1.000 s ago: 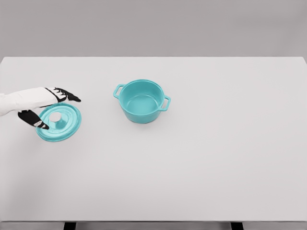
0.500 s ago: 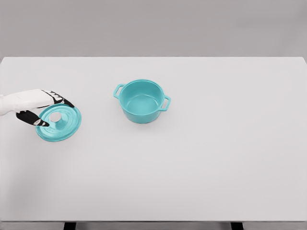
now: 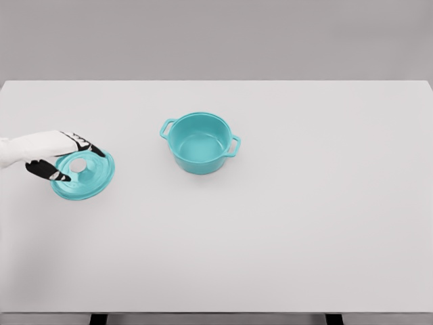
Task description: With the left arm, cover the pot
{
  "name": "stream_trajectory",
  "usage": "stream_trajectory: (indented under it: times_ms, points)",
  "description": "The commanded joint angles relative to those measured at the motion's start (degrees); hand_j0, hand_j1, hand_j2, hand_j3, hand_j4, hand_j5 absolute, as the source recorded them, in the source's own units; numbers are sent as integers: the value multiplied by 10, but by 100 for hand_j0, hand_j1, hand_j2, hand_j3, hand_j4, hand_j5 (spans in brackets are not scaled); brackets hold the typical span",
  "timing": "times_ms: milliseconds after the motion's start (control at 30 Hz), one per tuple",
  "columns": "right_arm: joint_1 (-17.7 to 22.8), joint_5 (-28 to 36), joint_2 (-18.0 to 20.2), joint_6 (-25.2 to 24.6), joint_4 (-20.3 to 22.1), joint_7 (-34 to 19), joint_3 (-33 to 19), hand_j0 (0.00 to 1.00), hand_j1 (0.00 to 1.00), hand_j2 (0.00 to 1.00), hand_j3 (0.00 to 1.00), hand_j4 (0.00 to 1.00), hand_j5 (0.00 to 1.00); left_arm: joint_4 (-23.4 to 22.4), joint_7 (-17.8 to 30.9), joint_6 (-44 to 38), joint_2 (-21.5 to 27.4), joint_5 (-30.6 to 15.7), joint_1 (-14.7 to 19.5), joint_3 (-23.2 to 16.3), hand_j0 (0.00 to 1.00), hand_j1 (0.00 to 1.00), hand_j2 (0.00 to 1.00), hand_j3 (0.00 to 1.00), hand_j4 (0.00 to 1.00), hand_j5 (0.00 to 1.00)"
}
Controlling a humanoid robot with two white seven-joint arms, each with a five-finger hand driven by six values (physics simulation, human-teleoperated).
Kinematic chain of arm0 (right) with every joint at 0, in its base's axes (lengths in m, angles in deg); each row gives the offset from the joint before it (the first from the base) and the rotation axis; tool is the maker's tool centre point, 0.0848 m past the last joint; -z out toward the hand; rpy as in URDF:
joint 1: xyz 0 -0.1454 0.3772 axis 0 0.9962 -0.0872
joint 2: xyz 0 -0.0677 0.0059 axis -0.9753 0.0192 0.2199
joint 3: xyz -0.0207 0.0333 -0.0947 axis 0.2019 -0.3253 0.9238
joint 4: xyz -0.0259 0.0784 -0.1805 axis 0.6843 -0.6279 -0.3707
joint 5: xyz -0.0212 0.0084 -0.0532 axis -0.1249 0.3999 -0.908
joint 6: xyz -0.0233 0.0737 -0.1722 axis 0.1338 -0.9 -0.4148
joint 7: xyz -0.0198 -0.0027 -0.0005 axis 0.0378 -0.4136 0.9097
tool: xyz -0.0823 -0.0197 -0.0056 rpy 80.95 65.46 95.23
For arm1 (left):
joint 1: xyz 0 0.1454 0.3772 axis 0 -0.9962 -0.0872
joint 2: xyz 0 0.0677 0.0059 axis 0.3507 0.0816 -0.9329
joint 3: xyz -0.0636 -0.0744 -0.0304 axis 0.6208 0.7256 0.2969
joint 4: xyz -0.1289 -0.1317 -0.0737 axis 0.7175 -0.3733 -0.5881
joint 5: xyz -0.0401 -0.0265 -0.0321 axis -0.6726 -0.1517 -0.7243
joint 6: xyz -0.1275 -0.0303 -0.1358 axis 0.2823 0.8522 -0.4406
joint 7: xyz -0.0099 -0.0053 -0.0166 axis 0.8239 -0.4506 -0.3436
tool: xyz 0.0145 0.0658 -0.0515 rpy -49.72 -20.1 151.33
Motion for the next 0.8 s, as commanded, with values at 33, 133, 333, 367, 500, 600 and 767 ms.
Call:
stream_trajectory:
  times_ms: [33, 133, 333, 367, 500, 600, 767]
  points:
    - [-1, 0, 0, 0, 0, 0, 0, 100, 100, 100, 100, 100, 100, -7, -3, -1, -1, -2, 0, -5, 81, 81, 81, 81, 81, 81]
    - [0, 0, 0, 0, 0, 0, 0, 100, 100, 100, 100, 100, 100, -15, -3, -1, -6, -2, 0, -6, 80, 80, 80, 80, 80, 80]
    - [0, 0, 0, 0, 0, 0, 0, 100, 100, 100, 100, 100, 100, -26, -4, -1, -9, -2, 0, -6, 78, 78, 78, 78, 78, 78]
    - [0, 0, 0, 0, 0, 0, 0, 100, 100, 100, 100, 100, 100, -27, -4, -1, -9, -2, 0, -6, 78, 78, 78, 78, 78, 78]
    - [0, 0, 0, 0, 0, 0, 0, 100, 100, 100, 100, 100, 100, -31, -5, -1, -9, -2, 0, -6, 72, 72, 72, 72, 72, 72]
    - [-1, 0, 0, 0, 0, 0, 0, 100, 100, 100, 100, 100, 100, -31, -5, -1, -9, -3, -1, -7, 67, 67, 67, 67, 67, 67]
    - [-1, 0, 0, 0, 0, 0, 0, 100, 100, 100, 100, 100, 100, -32, -6, -1, -9, -4, -4, -7, 56, 56, 56, 56, 56, 56]
